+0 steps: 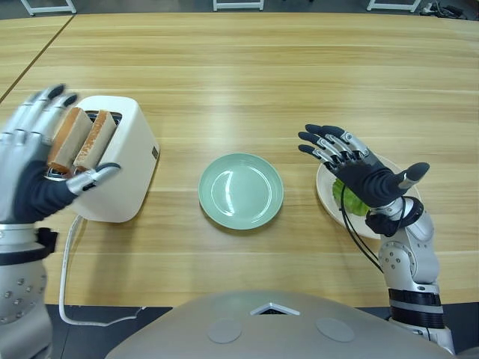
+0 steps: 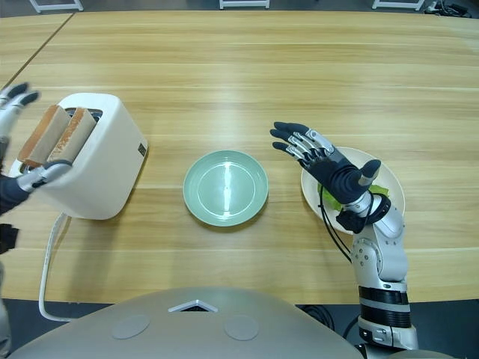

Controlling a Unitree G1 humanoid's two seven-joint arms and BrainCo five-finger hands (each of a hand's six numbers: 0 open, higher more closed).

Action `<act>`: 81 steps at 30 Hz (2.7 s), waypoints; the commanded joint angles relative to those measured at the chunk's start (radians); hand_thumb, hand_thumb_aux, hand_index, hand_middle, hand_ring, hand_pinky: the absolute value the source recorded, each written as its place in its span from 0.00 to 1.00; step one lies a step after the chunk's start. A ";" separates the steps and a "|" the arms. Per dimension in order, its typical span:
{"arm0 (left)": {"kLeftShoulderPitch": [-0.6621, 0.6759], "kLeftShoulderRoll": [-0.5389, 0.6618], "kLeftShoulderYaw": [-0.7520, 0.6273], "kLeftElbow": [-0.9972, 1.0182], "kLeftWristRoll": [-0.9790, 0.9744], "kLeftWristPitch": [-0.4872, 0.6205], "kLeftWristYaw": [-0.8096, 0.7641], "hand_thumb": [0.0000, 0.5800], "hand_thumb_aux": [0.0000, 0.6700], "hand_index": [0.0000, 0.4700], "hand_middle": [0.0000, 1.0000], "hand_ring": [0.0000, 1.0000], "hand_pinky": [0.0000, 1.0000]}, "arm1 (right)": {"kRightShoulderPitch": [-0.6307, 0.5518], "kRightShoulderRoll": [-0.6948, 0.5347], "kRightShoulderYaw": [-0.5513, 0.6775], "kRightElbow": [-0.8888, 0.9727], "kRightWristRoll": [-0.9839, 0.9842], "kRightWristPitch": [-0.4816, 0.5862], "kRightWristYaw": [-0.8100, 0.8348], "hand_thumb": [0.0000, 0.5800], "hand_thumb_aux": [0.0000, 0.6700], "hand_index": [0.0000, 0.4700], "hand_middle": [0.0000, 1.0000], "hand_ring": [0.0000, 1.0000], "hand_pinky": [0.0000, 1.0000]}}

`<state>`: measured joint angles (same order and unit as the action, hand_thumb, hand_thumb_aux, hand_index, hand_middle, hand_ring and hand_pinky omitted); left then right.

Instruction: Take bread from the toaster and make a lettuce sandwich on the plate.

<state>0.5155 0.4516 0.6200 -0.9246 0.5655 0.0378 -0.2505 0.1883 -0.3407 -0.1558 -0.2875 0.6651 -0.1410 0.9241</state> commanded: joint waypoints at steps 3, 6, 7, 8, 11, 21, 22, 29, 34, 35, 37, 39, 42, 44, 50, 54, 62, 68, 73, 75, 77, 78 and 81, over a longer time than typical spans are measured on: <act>0.016 0.053 0.125 0.151 0.081 0.034 -0.018 0.00 0.00 0.00 0.00 0.00 0.00 | -0.006 -0.003 -0.002 0.014 -0.009 -0.002 0.002 0.00 0.00 0.00 0.00 0.00 0.00; 0.014 0.069 0.142 0.224 0.102 0.017 0.005 0.00 0.00 0.00 0.00 0.00 0.00 | -0.004 -0.002 -0.003 0.016 -0.012 -0.006 0.003 0.00 0.00 0.00 0.00 0.00 0.00; 0.014 0.073 0.137 0.249 0.111 0.012 0.012 0.01 0.00 0.00 0.00 0.00 0.00 | -0.004 -0.002 -0.003 0.016 -0.013 -0.007 0.003 0.00 0.00 0.00 0.00 0.00 0.00; 0.014 0.075 0.129 0.271 0.115 0.007 0.017 0.02 0.01 0.01 0.00 0.00 0.00 | -0.003 -0.002 -0.002 0.016 -0.014 -0.009 0.003 0.00 0.00 0.00 0.00 0.00 0.00; 0.009 0.082 0.112 0.331 0.122 -0.008 0.032 0.19 0.10 0.10 0.00 0.00 0.00 | -0.002 -0.002 0.001 0.013 -0.016 -0.011 0.002 0.00 0.00 0.00 0.00 0.00 0.00; -0.030 0.095 0.015 0.452 0.108 -0.045 0.069 0.35 0.19 0.19 0.00 0.00 0.00 | 0.013 0.000 0.000 -0.001 -0.025 -0.020 -0.002 0.00 0.00 0.00 0.00 0.00 0.00; -0.035 0.098 0.008 0.460 0.102 -0.048 0.071 0.35 0.20 0.20 0.00 0.00 0.00 | 0.017 0.000 0.000 -0.004 -0.026 -0.022 -0.004 0.00 0.00 0.00 0.00 0.00 0.00; -0.053 0.100 -0.020 0.497 0.089 -0.062 0.090 0.53 0.31 0.31 0.00 0.00 0.00 | 0.021 0.000 0.003 -0.004 -0.033 -0.030 -0.004 0.00 0.00 0.00 0.00 0.00 0.00; -0.065 0.105 -0.029 0.518 0.085 -0.069 0.105 0.83 0.59 0.59 0.00 0.00 0.00 | 0.021 0.000 0.005 -0.005 -0.034 -0.032 -0.004 0.00 0.00 0.00 0.00 0.00 0.00; -0.067 0.105 -0.029 0.521 0.084 -0.070 0.108 0.84 0.60 0.60 0.00 0.00 0.00 | 0.021 0.001 0.005 -0.005 -0.034 -0.032 -0.003 0.00 0.00 0.00 0.00 0.00 0.00; -0.075 0.112 -0.032 0.531 0.078 -0.076 0.116 0.83 0.59 0.59 0.00 0.00 0.00 | 0.023 0.002 0.005 -0.008 -0.036 -0.033 -0.006 0.00 0.00 0.00 0.00 0.00 0.00; -0.084 0.114 -0.035 0.534 0.070 -0.083 0.126 0.83 0.59 0.59 0.00 0.00 0.00 | 0.024 0.003 0.005 -0.010 -0.037 -0.033 -0.008 0.00 0.00 0.00 0.00 0.00 0.00; -0.094 0.110 -0.036 0.532 0.054 -0.098 0.139 0.80 0.56 0.56 0.00 0.00 0.00 | 0.025 0.003 0.005 -0.011 -0.038 -0.034 -0.008 0.00 0.00 0.00 0.00 0.00 0.00; -0.095 0.110 -0.035 0.532 0.048 -0.100 0.142 0.81 0.56 0.56 0.00 0.00 0.00 | 0.025 0.003 0.006 -0.012 -0.039 -0.034 -0.008 0.00 0.00 0.00 0.00 0.00 0.00; -0.099 0.107 -0.037 0.541 0.027 -0.108 0.149 0.89 0.66 0.66 0.00 0.00 0.00 | 0.027 0.003 0.008 -0.013 -0.042 -0.036 -0.007 0.00 0.00 0.00 0.00 0.00 0.00; -0.102 0.108 -0.048 0.556 0.018 -0.112 0.149 1.00 1.00 1.00 0.00 0.00 0.00 | 0.025 0.002 0.010 -0.011 -0.045 -0.040 -0.007 0.00 0.00 0.00 0.00 0.00 0.00; -0.120 0.106 -0.033 0.552 -0.038 -0.180 0.199 1.00 1.00 1.00 0.00 0.00 0.00 | 0.018 0.004 0.020 0.002 -0.058 -0.051 -0.008 0.00 0.00 0.00 0.00 0.00 0.00; -0.228 0.088 0.051 0.443 -0.281 -0.192 0.206 1.00 1.00 1.00 0.00 0.00 0.00 | 0.011 0.014 0.030 0.022 -0.074 -0.068 -0.014 0.00 0.00 0.00 0.00 0.00 0.00; -0.409 0.128 0.033 0.322 -0.438 -0.083 0.169 1.00 1.00 1.00 0.00 0.00 0.00 | -0.002 0.029 0.040 0.055 -0.091 -0.092 -0.021 0.00 0.00 0.00 0.00 0.00 0.00; -0.476 0.139 0.003 0.297 -0.451 -0.048 0.163 1.00 1.00 1.00 0.00 0.00 0.00 | -0.013 0.034 0.047 0.071 -0.098 -0.102 -0.021 0.00 0.00 0.00 0.00 0.00 0.00; -0.524 0.134 -0.034 0.293 -0.472 -0.019 0.157 1.00 1.00 1.00 0.00 0.00 0.00 | -0.027 0.041 0.054 0.089 -0.105 -0.110 -0.019 0.00 0.00 0.00 0.00 0.00 0.00; -0.544 0.121 -0.060 0.294 -0.485 -0.006 0.153 1.00 1.00 1.00 0.00 0.00 0.00 | -0.033 0.043 0.058 0.098 -0.108 -0.115 -0.018 0.00 0.00 0.00 0.00 0.00 0.00; -0.567 0.035 -0.205 0.312 -0.526 0.017 0.142 1.00 1.00 1.00 0.00 0.00 0.00 | -0.058 0.052 0.072 0.130 -0.120 -0.129 -0.014 0.00 0.00 0.00 0.00 0.00 0.00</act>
<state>-0.0425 0.5402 0.4969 -0.6294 0.0700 0.0356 -0.0964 0.1520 -0.2969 -0.0925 -0.1818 0.5645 -0.2594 0.9068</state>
